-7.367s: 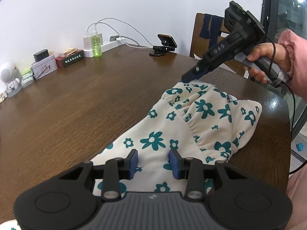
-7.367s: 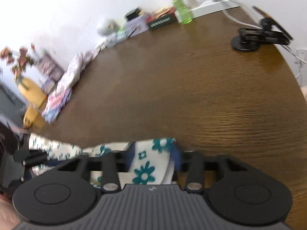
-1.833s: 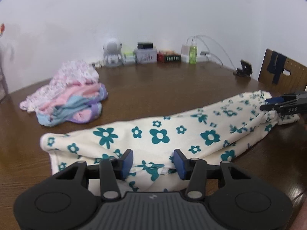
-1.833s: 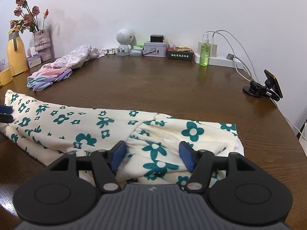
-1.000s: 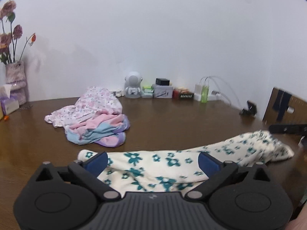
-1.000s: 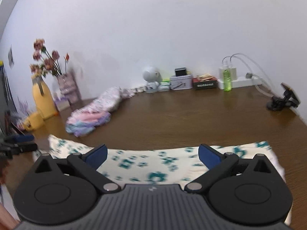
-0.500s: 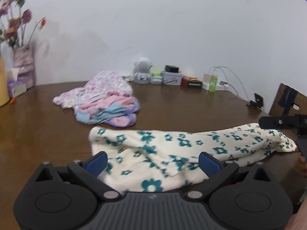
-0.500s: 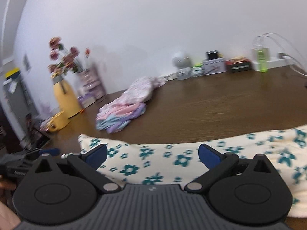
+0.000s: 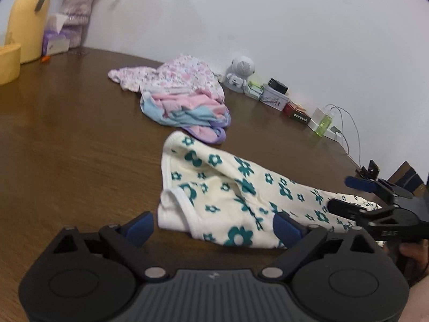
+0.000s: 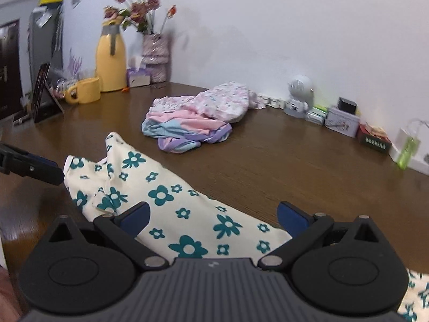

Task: Fold clothes
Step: 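Grasp the end of the folded dress strip with the right gripper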

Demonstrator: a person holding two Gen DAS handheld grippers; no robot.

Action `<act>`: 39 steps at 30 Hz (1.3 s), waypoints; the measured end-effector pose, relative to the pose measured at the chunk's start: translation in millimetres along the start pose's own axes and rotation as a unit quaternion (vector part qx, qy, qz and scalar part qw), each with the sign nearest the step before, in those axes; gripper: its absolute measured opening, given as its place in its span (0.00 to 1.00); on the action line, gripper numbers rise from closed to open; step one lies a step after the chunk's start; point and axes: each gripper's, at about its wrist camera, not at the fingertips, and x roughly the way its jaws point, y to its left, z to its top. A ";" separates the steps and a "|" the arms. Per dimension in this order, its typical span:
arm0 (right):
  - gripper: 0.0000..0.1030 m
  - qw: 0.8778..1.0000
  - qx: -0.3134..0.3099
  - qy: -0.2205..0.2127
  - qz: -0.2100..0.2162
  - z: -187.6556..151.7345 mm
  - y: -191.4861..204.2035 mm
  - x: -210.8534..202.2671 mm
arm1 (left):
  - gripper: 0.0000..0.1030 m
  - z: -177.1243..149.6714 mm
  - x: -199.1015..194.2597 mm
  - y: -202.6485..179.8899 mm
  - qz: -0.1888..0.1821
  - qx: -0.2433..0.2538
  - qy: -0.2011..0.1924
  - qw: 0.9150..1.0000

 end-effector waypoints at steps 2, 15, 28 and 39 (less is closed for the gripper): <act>1.00 1.000 0.006 0.000 0.009 -1.7 -0.1 0.7 | 0.80 -2.4 2.3 0.3 -0.010 -0.011 0.010 1.000; 1.00 0.990 0.120 -0.005 -0.073 -44.4 -57.9 -50.7 | 0.72 2.4 4.6 -39.4 -0.046 0.060 -0.022 0.997; 1.00 0.878 0.450 -0.031 -0.158 -149.5 -141.6 -163.3 | 0.43 23.3 109.1 -212.7 -0.197 0.322 0.016 0.926; 0.99 0.828 0.535 -0.053 -0.157 -166.9 -162.8 -157.4 | 0.21 -20.0 185.5 -323.6 -0.249 0.442 0.065 0.859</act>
